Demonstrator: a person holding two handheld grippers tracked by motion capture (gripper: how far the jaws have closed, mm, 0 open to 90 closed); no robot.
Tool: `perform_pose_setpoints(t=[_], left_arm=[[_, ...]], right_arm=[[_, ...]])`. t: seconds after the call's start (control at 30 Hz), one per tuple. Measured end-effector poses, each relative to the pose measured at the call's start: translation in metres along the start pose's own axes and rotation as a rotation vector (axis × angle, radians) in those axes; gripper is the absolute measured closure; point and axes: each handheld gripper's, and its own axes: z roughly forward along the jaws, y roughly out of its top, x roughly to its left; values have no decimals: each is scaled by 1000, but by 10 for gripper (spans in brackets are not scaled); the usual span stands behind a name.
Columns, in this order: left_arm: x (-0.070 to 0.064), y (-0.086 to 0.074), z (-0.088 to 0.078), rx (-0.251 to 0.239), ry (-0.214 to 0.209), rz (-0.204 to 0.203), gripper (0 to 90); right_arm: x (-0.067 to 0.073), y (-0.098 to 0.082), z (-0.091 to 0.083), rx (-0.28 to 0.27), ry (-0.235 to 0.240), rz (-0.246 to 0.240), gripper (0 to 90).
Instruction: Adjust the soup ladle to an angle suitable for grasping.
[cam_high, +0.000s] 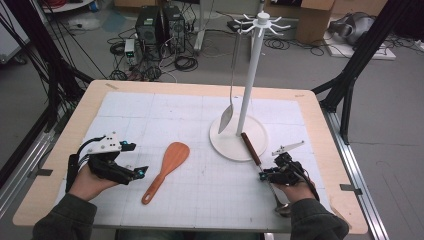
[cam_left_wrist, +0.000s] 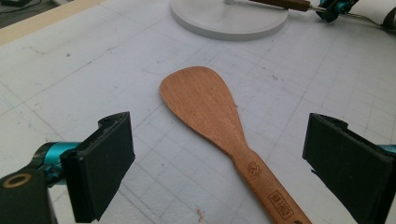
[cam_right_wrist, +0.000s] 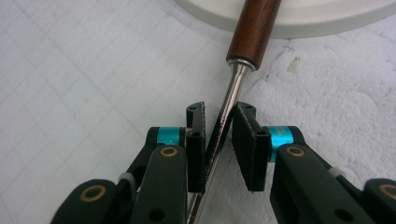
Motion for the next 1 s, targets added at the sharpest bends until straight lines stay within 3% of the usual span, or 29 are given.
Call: perform_pose_setpoints(t=[0.2,0.67,1.0], left_arm=[[0,0,1,1,-2,2,93],[0,0,2,2,-3,0,94],[-1,0,2,4,-5,4,93]], right_arm=[[0,0,0,8,9,-4,757],[-4,1,2,-11,66,49,782],[3,7,7,13,70,11,786]])
